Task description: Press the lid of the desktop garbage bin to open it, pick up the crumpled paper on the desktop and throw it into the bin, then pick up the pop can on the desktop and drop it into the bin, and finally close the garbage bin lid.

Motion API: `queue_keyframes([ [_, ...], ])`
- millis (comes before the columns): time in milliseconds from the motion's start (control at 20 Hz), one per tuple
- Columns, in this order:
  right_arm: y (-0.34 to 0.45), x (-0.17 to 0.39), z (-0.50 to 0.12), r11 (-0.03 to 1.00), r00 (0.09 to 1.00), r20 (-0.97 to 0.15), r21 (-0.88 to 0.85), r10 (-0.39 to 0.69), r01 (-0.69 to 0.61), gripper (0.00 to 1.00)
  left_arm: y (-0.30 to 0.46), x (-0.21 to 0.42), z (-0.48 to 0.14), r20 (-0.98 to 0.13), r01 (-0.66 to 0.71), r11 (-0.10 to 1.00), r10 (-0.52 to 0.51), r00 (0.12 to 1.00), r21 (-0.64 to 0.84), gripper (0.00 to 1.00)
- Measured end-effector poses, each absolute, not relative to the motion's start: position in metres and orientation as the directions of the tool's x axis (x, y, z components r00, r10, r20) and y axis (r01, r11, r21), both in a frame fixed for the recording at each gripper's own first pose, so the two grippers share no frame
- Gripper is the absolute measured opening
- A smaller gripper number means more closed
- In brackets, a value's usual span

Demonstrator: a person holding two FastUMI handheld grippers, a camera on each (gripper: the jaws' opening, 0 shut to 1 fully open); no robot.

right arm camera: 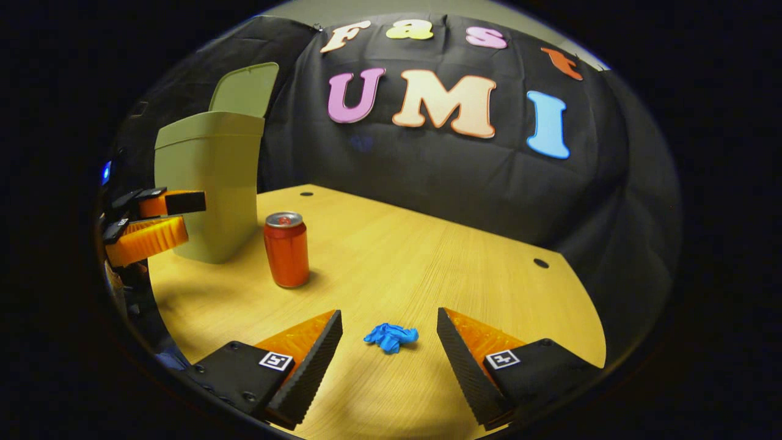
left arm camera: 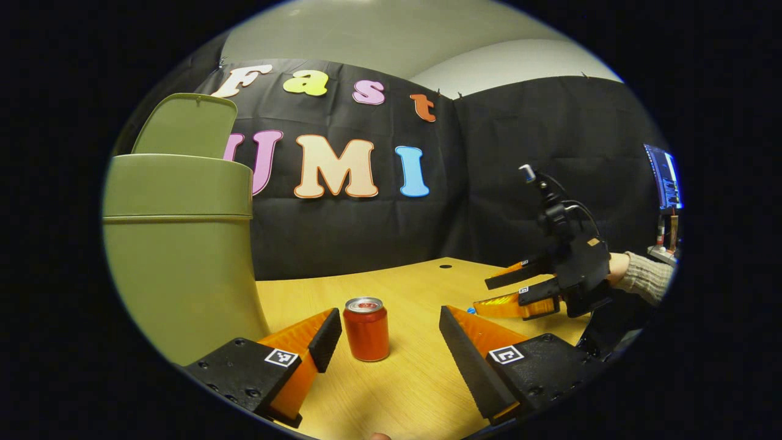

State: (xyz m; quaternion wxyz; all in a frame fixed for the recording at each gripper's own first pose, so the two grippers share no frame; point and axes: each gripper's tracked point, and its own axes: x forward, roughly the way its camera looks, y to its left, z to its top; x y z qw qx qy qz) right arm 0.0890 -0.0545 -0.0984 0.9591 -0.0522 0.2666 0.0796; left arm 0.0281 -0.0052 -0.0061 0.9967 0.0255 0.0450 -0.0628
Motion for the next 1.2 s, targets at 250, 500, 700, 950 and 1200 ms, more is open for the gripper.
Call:
queue_keyframes([
  [250, -0.07, 0.106, -0.14, 0.984, 0.743, -0.66, -0.033, 0.109, -0.173, 1.0, -0.008, 0.027, 0.001, -0.079, 0.135, 0.99, -0.131, 0.988, 0.051, 0.97],
  [500, -0.071, 0.108, -0.161, 0.981, 0.677, -0.727, -0.017, 0.119, -0.191, 0.99, -0.011, 0.026, -0.003, -0.086, 0.144, 0.989, -0.14, 0.986, 0.044, 0.96],
  [700, -0.065, 0.106, -0.175, 0.978, 0.631, -0.763, 0.004, 0.137, -0.208, 0.88, -0.012, 0.025, -0.003, -0.089, 0.15, 0.988, -0.146, 0.985, 0.039, 0.97],
  [950, -0.063, 0.106, -0.173, 0.978, 0.627, -0.767, 0.002, 0.135, -0.208, 0.31, -0.009, 0.028, -0.005, -0.094, 0.145, 0.989, -0.141, 0.986, 0.036, 0.97],
  [1200, -0.054, 0.111, -0.148, 0.974, 0.662, -0.734, 0.0, 0.154, -0.227, 0.19, -0.009, 0.03, -0.016, -0.12, 0.148, 0.989, -0.145, 0.982, 0.016, 0.97],
])
